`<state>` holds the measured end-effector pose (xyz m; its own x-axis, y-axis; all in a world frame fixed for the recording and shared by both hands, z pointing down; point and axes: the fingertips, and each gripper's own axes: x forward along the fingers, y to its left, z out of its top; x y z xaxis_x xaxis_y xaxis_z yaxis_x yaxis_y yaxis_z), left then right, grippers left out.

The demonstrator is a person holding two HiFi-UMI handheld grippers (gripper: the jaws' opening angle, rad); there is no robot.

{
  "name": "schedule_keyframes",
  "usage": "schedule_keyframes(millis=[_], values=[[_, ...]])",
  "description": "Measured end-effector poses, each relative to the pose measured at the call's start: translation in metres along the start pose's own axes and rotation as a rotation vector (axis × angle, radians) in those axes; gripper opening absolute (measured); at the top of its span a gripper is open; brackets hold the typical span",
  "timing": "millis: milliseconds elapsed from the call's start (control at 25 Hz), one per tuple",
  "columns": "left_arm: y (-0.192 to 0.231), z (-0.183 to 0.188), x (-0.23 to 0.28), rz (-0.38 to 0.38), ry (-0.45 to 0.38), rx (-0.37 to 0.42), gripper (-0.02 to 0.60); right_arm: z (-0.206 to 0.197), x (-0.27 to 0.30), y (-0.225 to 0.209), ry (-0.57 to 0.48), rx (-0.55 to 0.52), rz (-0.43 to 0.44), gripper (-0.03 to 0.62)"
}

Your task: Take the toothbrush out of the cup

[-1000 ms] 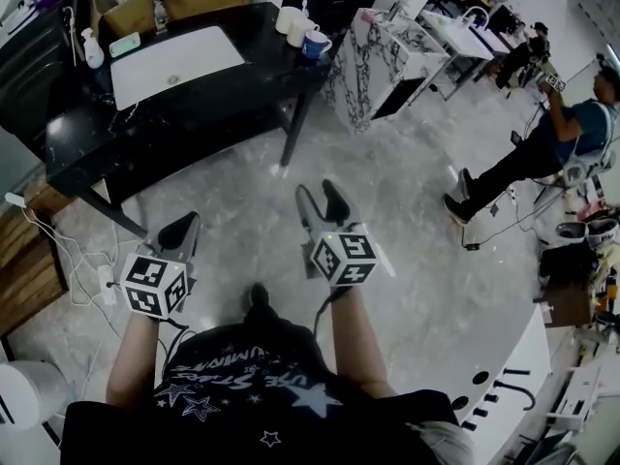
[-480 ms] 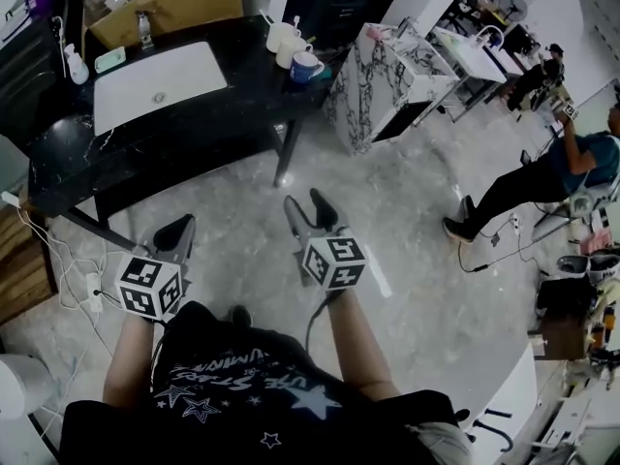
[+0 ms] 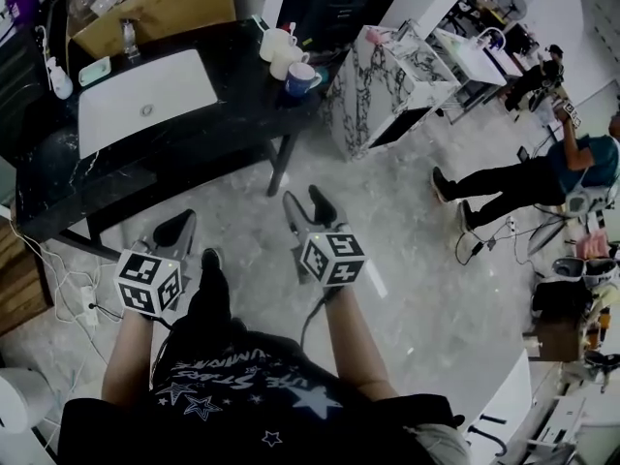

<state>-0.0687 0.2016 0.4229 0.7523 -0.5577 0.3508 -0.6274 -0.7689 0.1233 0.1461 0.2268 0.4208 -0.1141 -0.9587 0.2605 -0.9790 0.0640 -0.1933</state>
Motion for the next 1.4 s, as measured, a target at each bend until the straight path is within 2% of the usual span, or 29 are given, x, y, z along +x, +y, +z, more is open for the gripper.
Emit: schedule_keyframes(millis=[200, 520, 800, 1080, 1240, 1400], values=[[0.036, 0.017, 0.045, -0.025, -0.012, -0.005, 0.009, 0.013, 0.044, -0.019, 0.022, -0.016, -0.029, 0.233], [0.11, 0.071, 0.121, -0.055, -0.03, 0.003, 0.009, 0.065, 0.135, -0.056, 0.008, -0.011, -0.097, 0.233], [0.16, 0.098, 0.17, -0.09, -0.022, 0.004, 0.009, 0.098, 0.197, -0.07, 0.021, -0.009, -0.138, 0.233], [0.192, 0.117, 0.209, -0.114, -0.024, 0.018, 0.009, 0.136, 0.239, -0.092, -0.001, -0.099, -0.208, 0.233], [0.199, 0.124, 0.222, -0.12, -0.02, 0.027, 0.009, 0.149, 0.259, -0.106, 0.046, -0.158, -0.221, 0.233], [0.201, 0.127, 0.229, -0.1, -0.013, 0.02, 0.009, 0.158, 0.278, -0.117, 0.099, -0.234, -0.196, 0.23]])
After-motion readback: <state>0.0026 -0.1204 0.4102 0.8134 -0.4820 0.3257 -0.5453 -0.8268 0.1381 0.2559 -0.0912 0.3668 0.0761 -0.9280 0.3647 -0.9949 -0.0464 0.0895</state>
